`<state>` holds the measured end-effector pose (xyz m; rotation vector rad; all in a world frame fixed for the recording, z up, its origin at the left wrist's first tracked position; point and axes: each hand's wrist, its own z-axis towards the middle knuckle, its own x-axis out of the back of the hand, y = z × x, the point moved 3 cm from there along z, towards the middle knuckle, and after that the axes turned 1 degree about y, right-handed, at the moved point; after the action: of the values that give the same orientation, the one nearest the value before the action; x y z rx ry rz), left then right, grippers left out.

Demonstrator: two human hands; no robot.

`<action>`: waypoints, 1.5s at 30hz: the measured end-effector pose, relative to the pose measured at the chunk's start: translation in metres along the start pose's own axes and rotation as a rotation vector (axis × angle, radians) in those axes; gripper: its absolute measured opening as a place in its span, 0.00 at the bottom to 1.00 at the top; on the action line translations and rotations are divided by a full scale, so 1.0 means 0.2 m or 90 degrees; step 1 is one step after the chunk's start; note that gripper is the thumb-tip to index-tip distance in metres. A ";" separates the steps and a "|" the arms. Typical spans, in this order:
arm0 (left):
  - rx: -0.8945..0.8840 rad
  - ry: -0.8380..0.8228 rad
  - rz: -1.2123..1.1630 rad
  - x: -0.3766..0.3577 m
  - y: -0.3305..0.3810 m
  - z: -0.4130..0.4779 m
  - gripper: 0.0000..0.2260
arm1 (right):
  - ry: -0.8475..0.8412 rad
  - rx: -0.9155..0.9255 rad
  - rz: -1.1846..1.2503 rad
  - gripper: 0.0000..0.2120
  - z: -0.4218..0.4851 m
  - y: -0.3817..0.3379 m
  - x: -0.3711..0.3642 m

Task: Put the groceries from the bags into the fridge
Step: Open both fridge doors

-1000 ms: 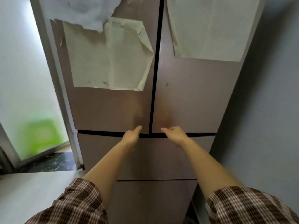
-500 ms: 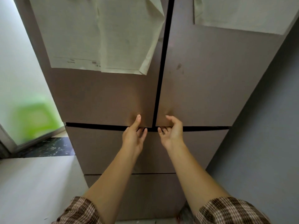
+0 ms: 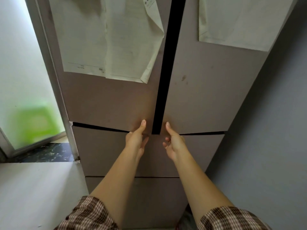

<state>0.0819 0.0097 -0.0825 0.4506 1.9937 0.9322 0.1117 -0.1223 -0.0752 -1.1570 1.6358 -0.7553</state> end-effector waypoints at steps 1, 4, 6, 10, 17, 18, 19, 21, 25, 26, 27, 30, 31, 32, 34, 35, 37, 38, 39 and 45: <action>-0.005 0.005 0.008 0.00 0.00 -0.01 0.26 | 0.000 0.004 -0.002 0.21 0.00 -0.01 0.00; -0.021 0.010 0.015 0.01 0.00 -0.05 0.24 | -0.001 0.016 -0.005 0.20 -0.01 0.01 0.03; -0.032 0.015 0.023 0.04 -0.02 -0.09 0.21 | -0.004 0.019 0.007 0.17 -0.02 0.03 0.07; -0.051 -0.005 -0.008 0.16 -0.03 -0.21 0.12 | -0.069 0.007 0.088 0.11 -0.13 0.07 0.21; -0.057 0.012 -0.021 0.24 -0.01 -0.55 0.29 | -0.035 0.028 0.074 0.20 -0.44 -0.01 0.39; -0.072 0.009 -0.027 0.25 0.01 -0.60 0.28 | -0.021 0.036 0.077 0.24 -0.48 -0.01 0.41; -0.087 0.006 -0.040 0.27 0.02 -0.65 0.28 | -0.008 0.043 0.085 0.29 -0.53 -0.02 0.44; -0.115 0.008 -0.055 0.31 0.05 -0.73 0.27 | 0.028 0.053 0.078 0.35 -0.62 -0.05 0.51; -0.280 0.217 0.214 0.35 0.10 -0.98 0.38 | 0.277 0.146 -0.066 0.31 -0.79 -0.15 0.67; -0.411 0.279 0.356 0.32 0.11 -1.08 0.38 | 0.347 0.252 -0.166 0.29 -0.85 -0.18 0.67; -0.576 0.279 0.490 0.27 0.11 -1.17 0.39 | 0.363 0.391 -0.262 0.29 -0.93 -0.21 0.65; -0.852 0.090 0.887 0.09 0.10 -1.24 0.40 | 0.234 0.707 -0.566 0.34 -1.07 -0.27 0.51; -0.845 0.058 1.018 0.06 0.12 -1.21 0.40 | 0.204 0.727 -0.674 0.36 -1.07 -0.32 0.49; -0.817 0.049 1.126 0.05 0.17 -1.18 0.40 | 0.186 0.714 -0.772 0.37 -1.05 -0.37 0.49; -0.757 0.078 1.268 0.04 0.29 -1.13 0.39 | 0.178 0.624 -0.905 0.40 -1.00 -0.48 0.52; -0.744 0.097 1.290 0.05 0.35 -1.12 0.38 | 0.189 0.575 -0.932 0.41 -0.98 -0.53 0.54; -0.731 0.155 1.283 0.08 0.41 -1.13 0.39 | 0.221 0.496 -0.969 0.41 -0.96 -0.57 0.59; -0.719 0.184 1.269 0.10 0.42 -1.13 0.40 | 0.233 0.460 -0.987 0.41 -0.95 -0.57 0.60; -0.704 0.211 1.259 0.12 0.42 -1.12 0.41 | 0.245 0.430 -0.999 0.41 -0.94 -0.57 0.62; -0.599 0.289 1.164 0.28 0.51 -1.08 0.34 | 0.315 0.365 -0.964 0.42 -0.89 -0.67 0.76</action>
<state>-0.1314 0.0154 0.0393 1.5816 0.6805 2.9747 -0.0240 -0.3187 0.0498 -1.7117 0.4563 -2.3882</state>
